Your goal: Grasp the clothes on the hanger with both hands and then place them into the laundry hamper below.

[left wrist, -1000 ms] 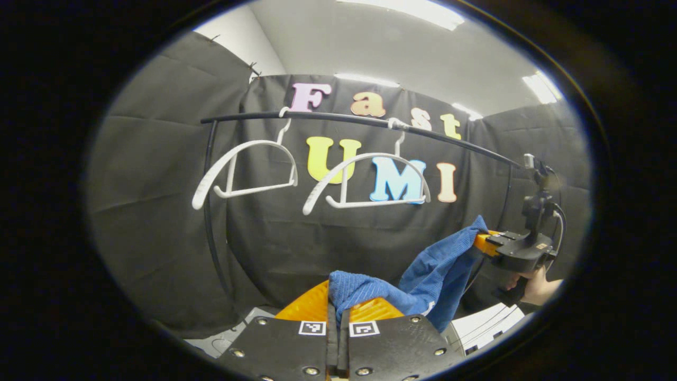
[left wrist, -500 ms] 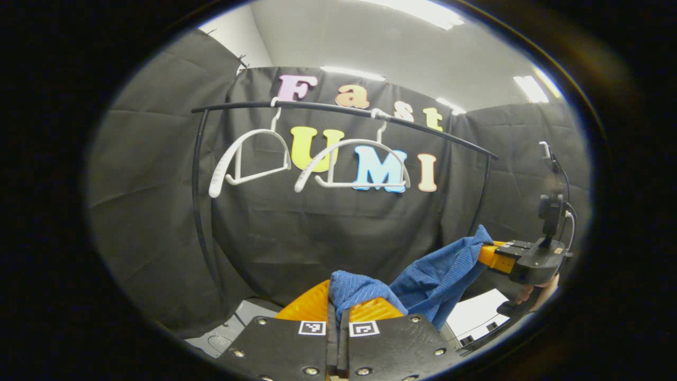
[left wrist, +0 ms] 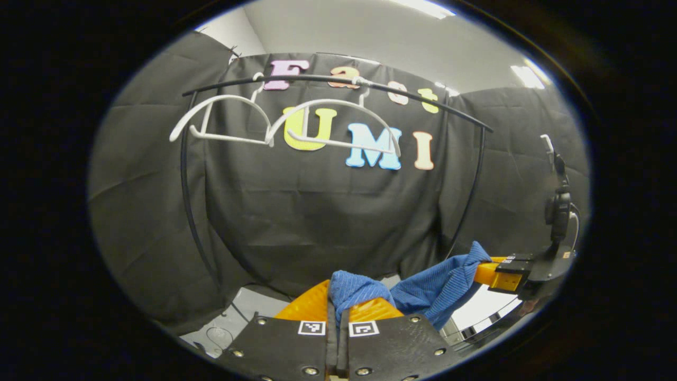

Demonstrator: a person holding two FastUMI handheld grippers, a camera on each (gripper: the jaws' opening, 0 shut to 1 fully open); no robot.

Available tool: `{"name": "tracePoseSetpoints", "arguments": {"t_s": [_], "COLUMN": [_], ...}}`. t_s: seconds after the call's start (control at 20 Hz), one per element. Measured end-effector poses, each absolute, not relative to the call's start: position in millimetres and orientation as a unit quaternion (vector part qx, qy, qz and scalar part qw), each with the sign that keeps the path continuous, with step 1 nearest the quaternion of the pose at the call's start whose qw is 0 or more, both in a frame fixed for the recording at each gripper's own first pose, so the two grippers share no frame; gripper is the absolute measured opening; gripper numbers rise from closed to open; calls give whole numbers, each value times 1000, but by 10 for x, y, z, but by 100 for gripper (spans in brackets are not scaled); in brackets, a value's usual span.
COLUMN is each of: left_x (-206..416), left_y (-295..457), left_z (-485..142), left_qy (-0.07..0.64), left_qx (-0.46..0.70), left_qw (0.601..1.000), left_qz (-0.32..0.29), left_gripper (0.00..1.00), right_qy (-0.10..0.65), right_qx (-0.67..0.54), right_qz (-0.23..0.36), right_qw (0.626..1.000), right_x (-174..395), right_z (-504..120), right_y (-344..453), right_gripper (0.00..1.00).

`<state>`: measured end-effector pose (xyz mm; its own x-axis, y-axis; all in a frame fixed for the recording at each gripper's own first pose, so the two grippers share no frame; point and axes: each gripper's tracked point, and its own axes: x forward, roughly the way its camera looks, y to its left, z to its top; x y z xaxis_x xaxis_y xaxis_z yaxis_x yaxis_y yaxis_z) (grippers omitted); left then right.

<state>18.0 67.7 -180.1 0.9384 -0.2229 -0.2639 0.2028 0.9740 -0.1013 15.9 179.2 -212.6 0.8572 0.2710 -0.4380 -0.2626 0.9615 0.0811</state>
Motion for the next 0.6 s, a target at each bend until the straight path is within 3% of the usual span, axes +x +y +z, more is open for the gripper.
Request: {"name": "tracePoseSetpoints", "arguments": {"t_s": [0.6], "left_x": [234], "left_y": [660], "left_z": [-3438], "left_qy": [264], "left_qx": [-17], "left_qw": [961], "left_qz": [-79], "left_gripper": [0], "right_qy": [346], "right_qx": [44], "right_qz": [112], "right_qw": [930], "right_x": [23], "right_z": [-3366], "right_y": [1645], "right_gripper": [0]}}
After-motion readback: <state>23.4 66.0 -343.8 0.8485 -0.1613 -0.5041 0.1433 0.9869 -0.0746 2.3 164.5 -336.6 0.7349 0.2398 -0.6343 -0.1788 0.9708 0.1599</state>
